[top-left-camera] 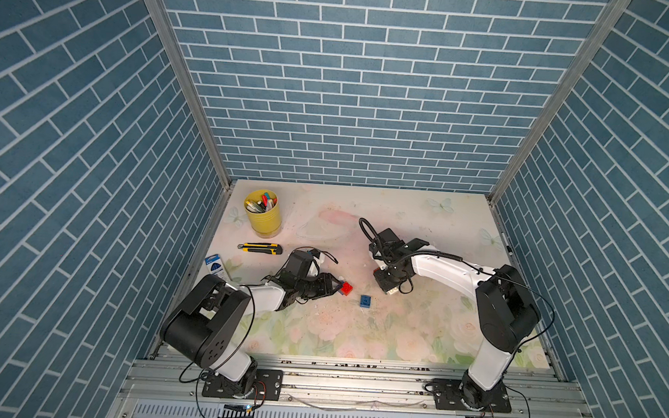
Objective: Assemble the letter y with lego
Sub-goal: Place the lego brick at the center of the board, then adjust the lego brick at the center of the board.
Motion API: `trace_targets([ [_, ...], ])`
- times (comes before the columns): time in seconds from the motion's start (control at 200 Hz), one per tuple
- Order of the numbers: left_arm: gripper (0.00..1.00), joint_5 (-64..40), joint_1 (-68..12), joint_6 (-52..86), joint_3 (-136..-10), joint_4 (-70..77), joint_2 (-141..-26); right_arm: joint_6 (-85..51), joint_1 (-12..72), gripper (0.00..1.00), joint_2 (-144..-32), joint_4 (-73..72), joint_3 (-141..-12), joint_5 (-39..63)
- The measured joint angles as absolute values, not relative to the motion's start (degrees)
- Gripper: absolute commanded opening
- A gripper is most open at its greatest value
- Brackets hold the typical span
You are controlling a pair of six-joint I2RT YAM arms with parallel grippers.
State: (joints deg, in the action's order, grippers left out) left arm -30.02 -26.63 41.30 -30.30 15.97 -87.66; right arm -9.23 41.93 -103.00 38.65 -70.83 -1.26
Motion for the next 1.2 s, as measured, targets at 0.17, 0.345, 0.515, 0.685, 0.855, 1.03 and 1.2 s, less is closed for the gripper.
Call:
trace_targets([
  [0.17,0.57,-28.7,-26.5,40.7,-32.0,10.6,-86.5,-10.1,40.7,0.4,-103.3,36.2,-68.9,-1.8],
  [0.345,0.59,-27.5,-26.5,40.1,-32.9,6.3,-85.2,-10.7,40.1,0.47,-104.1,34.1,-68.1,-2.3],
  [0.515,0.61,-26.5,-26.5,39.4,-33.3,2.9,-83.7,-11.7,40.1,0.52,-104.2,33.4,-67.9,-2.9],
  [0.685,0.64,-24.4,-26.6,37.9,-34.0,-2.0,-81.6,-12.3,40.1,0.54,-103.4,33.4,-67.5,-3.4],
  [0.855,0.64,-22.4,-27.4,36.1,-36.6,-6.4,-80.2,-13.8,40.1,0.54,-99.4,33.4,-66.4,-3.8],
  [1.03,0.61,-21.1,-30.1,34.3,-39.4,-10.1,-79.4,-15.4,40.1,0.53,-94.5,33.1,-64.6,-3.5],
  [1.2,0.6,-18.6,-37.3,31.1,-46.2,-16.0,-80.5,-17.2,38.9,0.53,-90.3,32.3,-61.2,-2.8],
])
